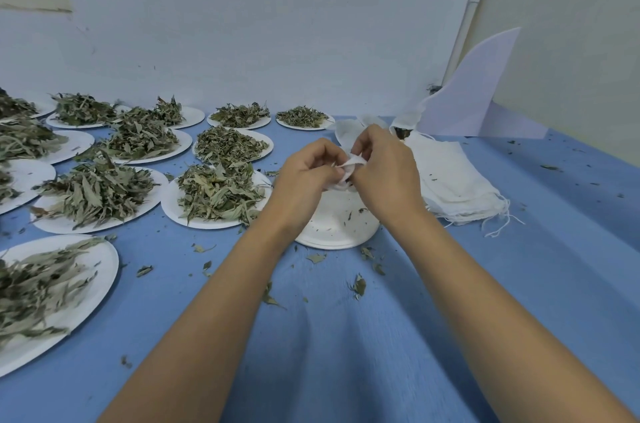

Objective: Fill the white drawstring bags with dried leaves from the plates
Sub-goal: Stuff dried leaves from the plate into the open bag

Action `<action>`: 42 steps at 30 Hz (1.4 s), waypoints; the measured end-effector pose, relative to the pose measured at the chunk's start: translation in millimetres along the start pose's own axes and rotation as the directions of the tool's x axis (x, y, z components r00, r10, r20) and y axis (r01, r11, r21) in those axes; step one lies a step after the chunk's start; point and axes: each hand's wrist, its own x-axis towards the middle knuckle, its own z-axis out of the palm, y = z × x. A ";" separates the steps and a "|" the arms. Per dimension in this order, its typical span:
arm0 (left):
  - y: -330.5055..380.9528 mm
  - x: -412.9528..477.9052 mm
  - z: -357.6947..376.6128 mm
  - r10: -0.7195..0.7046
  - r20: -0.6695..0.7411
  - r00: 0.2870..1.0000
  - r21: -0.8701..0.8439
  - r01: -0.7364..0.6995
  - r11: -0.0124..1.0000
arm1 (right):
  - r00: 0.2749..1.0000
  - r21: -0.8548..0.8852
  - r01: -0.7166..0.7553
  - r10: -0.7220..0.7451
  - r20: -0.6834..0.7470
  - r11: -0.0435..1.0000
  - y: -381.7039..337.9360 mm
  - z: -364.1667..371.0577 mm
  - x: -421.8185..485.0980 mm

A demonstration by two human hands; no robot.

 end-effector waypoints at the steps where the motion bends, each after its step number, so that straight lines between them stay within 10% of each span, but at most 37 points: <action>1: 0.2 -0.1 0.2 -0.003 0.004 1.000 -0.003 0.003 1.000 | 1.000 0.024 -0.011 0.011 0.012 1.000 -0.1 0.3 0.3; 9: -10.9 -1.9 8.4 0.128 -0.165 0.978 0.449 -0.041 0.892 | 0.980 0.346 -0.192 0.161 0.116 0.918 -6.6 2.1 0.5; 13: -12.4 -1.1 7.0 0.207 -0.242 0.948 0.476 -0.070 0.877 | 0.910 0.559 -0.387 0.204 0.362 0.733 -14.8 1.9 -0.2; 20: -14.6 4.0 -5.4 0.206 -0.513 0.833 0.442 0.050 0.895 | 0.904 0.522 -0.307 0.073 0.421 0.796 -19.0 2.6 -4.2; 26: -15.8 19.6 -6.0 0.172 -0.365 0.915 0.459 0.016 0.888 | 0.988 0.387 -0.149 0.125 0.087 0.910 -8.3 12.2 0.3; 42: -50.8 164.8 36.4 0.073 -0.168 0.983 0.408 0.002 0.913 | 0.961 0.377 -0.163 0.233 -0.148 0.912 85.0 36.3 136.1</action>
